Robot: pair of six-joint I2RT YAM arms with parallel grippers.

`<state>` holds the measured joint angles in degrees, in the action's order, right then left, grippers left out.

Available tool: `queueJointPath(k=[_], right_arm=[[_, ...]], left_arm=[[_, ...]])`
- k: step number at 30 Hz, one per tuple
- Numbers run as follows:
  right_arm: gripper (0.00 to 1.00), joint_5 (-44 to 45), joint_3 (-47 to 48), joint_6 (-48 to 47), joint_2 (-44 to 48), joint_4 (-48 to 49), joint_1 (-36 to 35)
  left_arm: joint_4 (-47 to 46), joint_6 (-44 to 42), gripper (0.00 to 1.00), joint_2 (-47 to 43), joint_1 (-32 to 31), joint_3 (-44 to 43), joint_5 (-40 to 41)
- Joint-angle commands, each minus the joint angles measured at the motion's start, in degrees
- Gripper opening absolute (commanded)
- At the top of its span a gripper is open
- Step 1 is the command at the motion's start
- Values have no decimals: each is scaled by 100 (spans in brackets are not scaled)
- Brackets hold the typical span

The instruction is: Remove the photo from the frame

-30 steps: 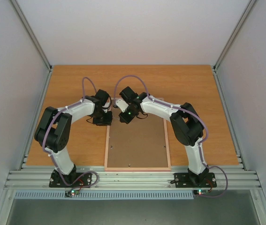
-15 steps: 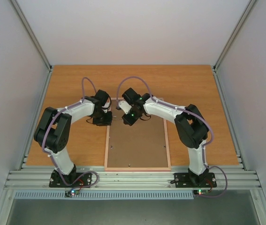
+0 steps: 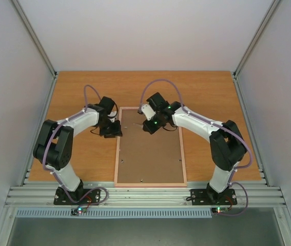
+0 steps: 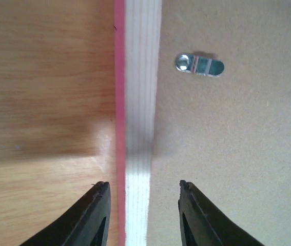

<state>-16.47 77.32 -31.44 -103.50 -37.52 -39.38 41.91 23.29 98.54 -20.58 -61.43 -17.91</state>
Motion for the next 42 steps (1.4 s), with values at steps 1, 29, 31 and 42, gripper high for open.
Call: queueJointPath(k=[1,29,31,42], right_arm=[[1,61,-337,291,434,324,356],[1,1014,-1096,1613,403,1457,1494],[1,1052,-1094,1683,353,1458,1540],[1,1033,-1149,1659,464,1464,1591]], left_arm=[[105,-29,39,-134,241,-255,-211],[604,-413,51,1736,435,-2363,19],[605,-405,50,1807,433,-2395,6],[543,-236,24,2081,488,-2483,-95]])
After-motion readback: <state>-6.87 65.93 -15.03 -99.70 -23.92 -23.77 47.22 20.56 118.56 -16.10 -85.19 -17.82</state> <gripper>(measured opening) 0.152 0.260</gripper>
